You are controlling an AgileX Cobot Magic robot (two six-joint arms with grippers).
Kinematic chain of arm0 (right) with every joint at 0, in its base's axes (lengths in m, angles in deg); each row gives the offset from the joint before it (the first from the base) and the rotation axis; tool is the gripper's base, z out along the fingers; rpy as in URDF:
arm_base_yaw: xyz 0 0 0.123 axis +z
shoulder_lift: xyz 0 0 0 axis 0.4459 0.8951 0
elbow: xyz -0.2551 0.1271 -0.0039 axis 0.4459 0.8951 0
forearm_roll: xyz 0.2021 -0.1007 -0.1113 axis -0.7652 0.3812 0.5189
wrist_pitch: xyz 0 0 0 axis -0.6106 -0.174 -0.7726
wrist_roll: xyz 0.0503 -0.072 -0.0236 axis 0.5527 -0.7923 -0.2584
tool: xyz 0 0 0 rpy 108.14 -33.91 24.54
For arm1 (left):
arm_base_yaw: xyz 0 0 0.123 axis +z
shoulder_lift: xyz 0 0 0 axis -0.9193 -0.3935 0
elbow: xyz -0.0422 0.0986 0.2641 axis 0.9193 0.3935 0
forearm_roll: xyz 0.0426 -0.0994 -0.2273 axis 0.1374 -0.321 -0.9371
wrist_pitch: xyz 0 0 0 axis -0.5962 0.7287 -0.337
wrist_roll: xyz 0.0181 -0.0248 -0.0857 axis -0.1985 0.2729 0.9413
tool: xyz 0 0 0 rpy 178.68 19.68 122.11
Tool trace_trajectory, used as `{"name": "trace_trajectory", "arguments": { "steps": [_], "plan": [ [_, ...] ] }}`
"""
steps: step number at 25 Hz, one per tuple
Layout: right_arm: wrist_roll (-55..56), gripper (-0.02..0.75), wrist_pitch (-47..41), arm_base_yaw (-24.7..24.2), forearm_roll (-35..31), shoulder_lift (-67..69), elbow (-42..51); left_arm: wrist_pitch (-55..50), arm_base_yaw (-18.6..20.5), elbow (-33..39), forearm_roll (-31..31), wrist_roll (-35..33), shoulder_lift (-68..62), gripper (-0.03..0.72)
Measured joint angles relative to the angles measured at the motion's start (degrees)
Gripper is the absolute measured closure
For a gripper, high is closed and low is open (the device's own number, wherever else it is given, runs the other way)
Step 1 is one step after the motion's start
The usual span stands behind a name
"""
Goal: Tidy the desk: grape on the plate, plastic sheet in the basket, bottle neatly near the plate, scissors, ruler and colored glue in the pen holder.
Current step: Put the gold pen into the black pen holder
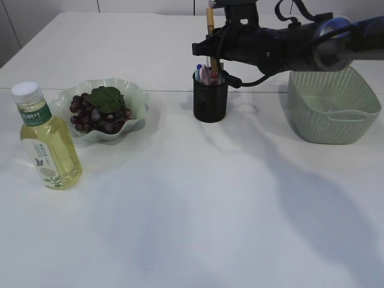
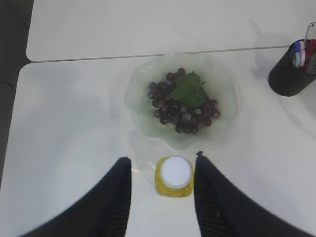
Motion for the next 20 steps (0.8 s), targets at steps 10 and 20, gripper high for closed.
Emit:
{"name": "trace_trajectory", "arguments": {
  "steps": [10,20],
  "plan": [
    [0.00,0.431,-0.42,0.00,0.13,0.47,0.00,0.00,0.00,0.00,0.00,0.00,0.00,0.379],
    [0.75,0.378,-10.34,0.00,-1.45,-0.39,-3.58,0.00,0.00,0.00,0.00,0.00,0.00,0.379]
  ]
}}
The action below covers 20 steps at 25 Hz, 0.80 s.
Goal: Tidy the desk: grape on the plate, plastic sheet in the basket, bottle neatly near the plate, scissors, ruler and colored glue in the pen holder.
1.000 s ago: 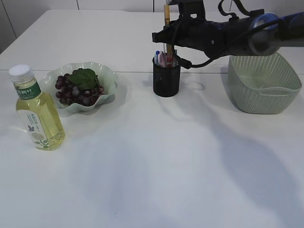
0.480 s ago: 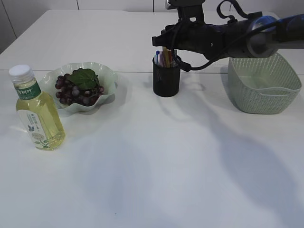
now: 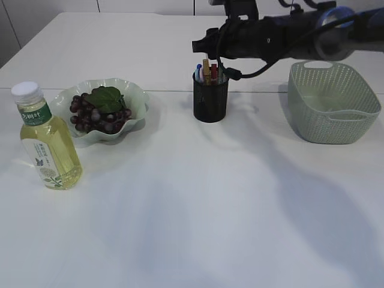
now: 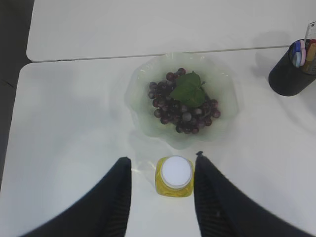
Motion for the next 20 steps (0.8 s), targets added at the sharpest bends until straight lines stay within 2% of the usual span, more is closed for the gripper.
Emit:
{"name": "trace_trajectory", "arguments": {
  "steps": [4,15,17,20],
  "plan": [
    [0.04,0.377,-11.91,0.00,-0.28,-3.56,-4.23,0.00,0.00,0.00,0.17,0.00,0.00,0.379],
    [0.13,0.374,-52.11,0.00,-3.77,-15.21,-12.33,0.00,0.00,0.00,-1.57,-0.84,0.00,0.370],
    [0.13,0.369,-58.10,0.00,-3.77,-17.08,-13.06,0.00,-0.36,0.00,-2.26,-0.93,0.11,0.349],
    [0.13,0.331,-65.57,0.00,-3.77,-18.97,-13.43,0.00,-3.14,0.00,-2.26,-1.33,0.47,0.271]
  ]
}}
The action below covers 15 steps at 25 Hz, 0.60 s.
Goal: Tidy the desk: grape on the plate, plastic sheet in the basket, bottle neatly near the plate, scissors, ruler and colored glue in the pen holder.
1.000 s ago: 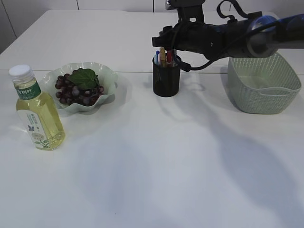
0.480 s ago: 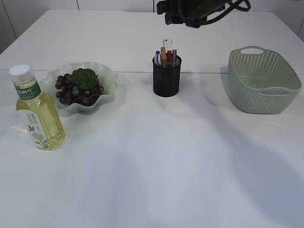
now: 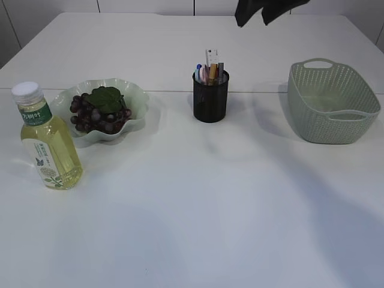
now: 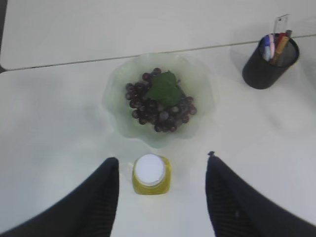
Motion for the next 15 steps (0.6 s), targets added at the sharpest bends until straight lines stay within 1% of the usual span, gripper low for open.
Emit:
{"name": "trace_trajectory", "arguments": {
  "steps": [3,5,7,11,15],
  "plan": [
    [0.00,0.309,-2.95,0.00,0.51,-0.45,0.00,0.00,-5.02,0.00,0.89,-0.20,0.00,0.204],
    [0.00,0.307,-3.46,0.00,0.51,-0.45,0.00,0.00,-8.48,0.00,1.78,-0.27,0.00,0.189],
    [0.00,0.307,-3.55,0.00,0.60,-0.67,0.00,0.00,-10.64,0.00,1.87,-0.27,0.21,0.183],
    [0.00,0.307,-3.58,0.00,2.81,-2.95,0.00,0.00,-11.56,0.00,2.12,1.36,1.71,0.182],
    [0.00,0.307,-3.71,0.00,6.01,-8.89,0.25,0.00,-11.56,0.00,2.91,1.68,4.78,0.183]
  ]
}}
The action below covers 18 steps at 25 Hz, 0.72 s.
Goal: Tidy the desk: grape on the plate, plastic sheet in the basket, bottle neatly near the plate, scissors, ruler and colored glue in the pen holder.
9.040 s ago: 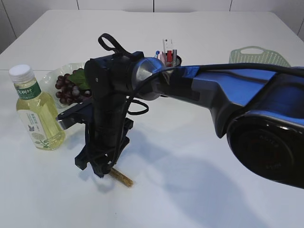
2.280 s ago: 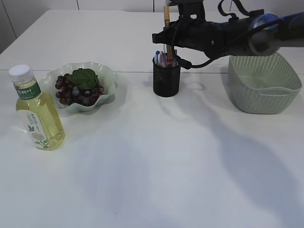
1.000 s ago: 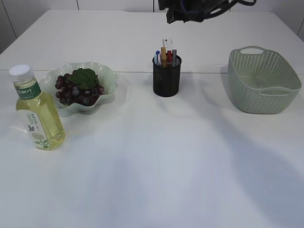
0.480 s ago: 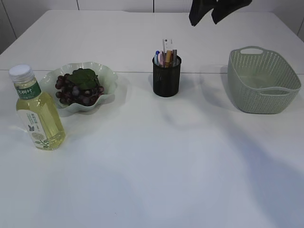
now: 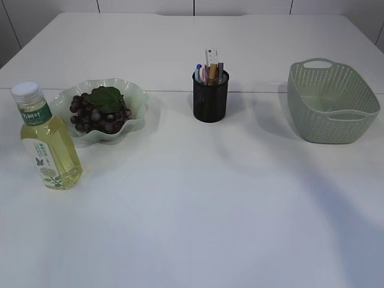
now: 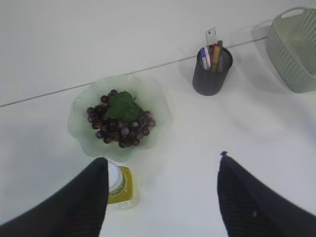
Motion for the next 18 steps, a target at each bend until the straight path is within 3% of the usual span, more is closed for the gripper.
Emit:
{"name": "trace_trajectory", "arguments": {
  "steps": [9,18],
  "plan": [
    [0.00,0.307,-0.45,0.00,2.41,-21.55,13.17,0.00,0.00,1.35,-1.61,0.00,9.91,0.183],
    [0.94,0.305,-0.81,0.00,2.90,-48.29,34.93,0.00,0.00,22.21,0.36,0.68,29.03,0.183]
  ]
}}
